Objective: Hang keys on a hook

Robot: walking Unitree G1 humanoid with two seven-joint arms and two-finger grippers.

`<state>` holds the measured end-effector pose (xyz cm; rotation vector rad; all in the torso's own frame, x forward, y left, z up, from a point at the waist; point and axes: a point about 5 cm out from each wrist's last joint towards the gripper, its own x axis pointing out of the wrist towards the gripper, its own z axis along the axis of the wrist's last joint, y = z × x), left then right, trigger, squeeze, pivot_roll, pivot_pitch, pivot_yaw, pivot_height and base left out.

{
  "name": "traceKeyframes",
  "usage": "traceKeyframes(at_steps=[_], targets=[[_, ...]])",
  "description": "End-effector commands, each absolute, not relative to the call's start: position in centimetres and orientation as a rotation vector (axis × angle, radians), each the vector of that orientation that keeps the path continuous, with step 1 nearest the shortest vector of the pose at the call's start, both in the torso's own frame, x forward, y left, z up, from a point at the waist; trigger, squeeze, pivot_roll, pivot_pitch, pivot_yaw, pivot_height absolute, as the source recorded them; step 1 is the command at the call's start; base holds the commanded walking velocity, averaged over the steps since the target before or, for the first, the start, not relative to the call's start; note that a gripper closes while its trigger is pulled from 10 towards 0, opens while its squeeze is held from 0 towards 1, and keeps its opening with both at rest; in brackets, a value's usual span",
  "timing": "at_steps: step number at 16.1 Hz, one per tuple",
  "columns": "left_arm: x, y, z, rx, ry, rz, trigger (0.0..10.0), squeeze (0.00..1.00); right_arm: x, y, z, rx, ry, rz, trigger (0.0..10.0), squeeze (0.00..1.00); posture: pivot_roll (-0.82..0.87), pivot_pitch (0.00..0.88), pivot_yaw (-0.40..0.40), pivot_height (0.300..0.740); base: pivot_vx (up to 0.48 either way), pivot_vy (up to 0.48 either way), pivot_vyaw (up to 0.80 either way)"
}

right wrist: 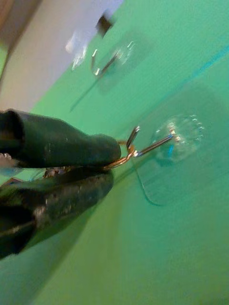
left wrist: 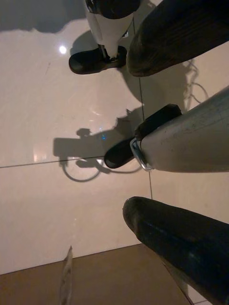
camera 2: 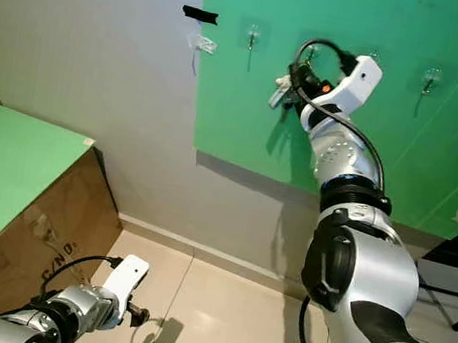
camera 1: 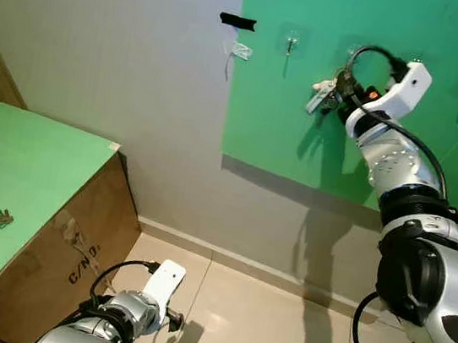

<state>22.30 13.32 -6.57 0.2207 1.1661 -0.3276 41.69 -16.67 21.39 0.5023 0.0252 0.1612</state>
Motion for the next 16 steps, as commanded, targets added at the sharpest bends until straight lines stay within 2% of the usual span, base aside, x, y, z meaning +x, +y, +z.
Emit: traceKeyframes(at_steps=[1,16], targets=[[21.91,13.57,-6.8,0.219,1.184,-0.323,10.0,0.0,41.66,-16.81,21.28,0.405,0.016,0.14,10.0,1.0,-0.06,0.0,0.021,0.74,0.0,0.0,0.0],[21.9,13.38,-6.81,0.225,1.176,-0.338,10.0,0.0,41.55,-17.01,21.33,0.215,-0.029,0.096,10.0,1.0,-0.07,0.0,0.022,0.74,0.0,0.0,0.0]])
